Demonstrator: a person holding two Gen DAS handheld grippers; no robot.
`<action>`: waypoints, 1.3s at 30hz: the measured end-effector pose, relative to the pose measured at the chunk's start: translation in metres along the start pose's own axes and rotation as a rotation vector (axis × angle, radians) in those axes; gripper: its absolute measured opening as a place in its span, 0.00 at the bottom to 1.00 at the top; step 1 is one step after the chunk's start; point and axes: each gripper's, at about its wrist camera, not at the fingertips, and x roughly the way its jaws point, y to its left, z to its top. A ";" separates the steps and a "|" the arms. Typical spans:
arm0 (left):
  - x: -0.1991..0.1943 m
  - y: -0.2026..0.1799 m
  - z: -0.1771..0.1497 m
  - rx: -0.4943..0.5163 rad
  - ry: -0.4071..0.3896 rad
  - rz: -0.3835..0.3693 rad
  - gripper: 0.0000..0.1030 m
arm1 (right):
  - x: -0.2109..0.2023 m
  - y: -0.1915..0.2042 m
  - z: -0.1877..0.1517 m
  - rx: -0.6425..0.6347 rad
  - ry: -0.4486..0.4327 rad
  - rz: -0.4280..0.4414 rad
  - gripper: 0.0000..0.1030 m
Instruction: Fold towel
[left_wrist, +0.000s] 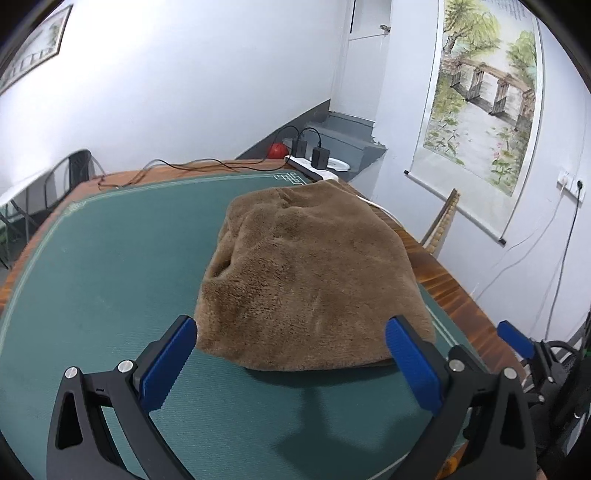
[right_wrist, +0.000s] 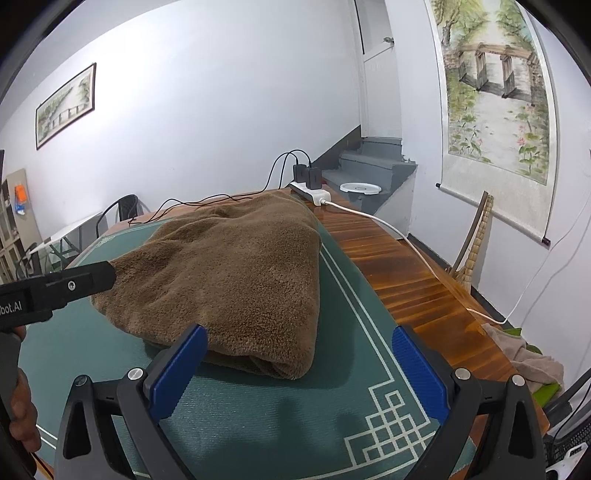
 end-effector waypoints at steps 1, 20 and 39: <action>-0.001 -0.002 0.000 0.014 -0.007 0.022 1.00 | 0.000 0.000 0.000 -0.001 0.000 0.000 0.99; -0.014 -0.020 0.005 0.097 -0.041 -0.008 1.00 | -0.007 0.000 0.000 -0.006 -0.015 0.002 0.99; -0.009 -0.020 0.002 0.122 -0.021 0.020 1.00 | -0.006 0.003 -0.004 -0.009 -0.004 0.011 0.99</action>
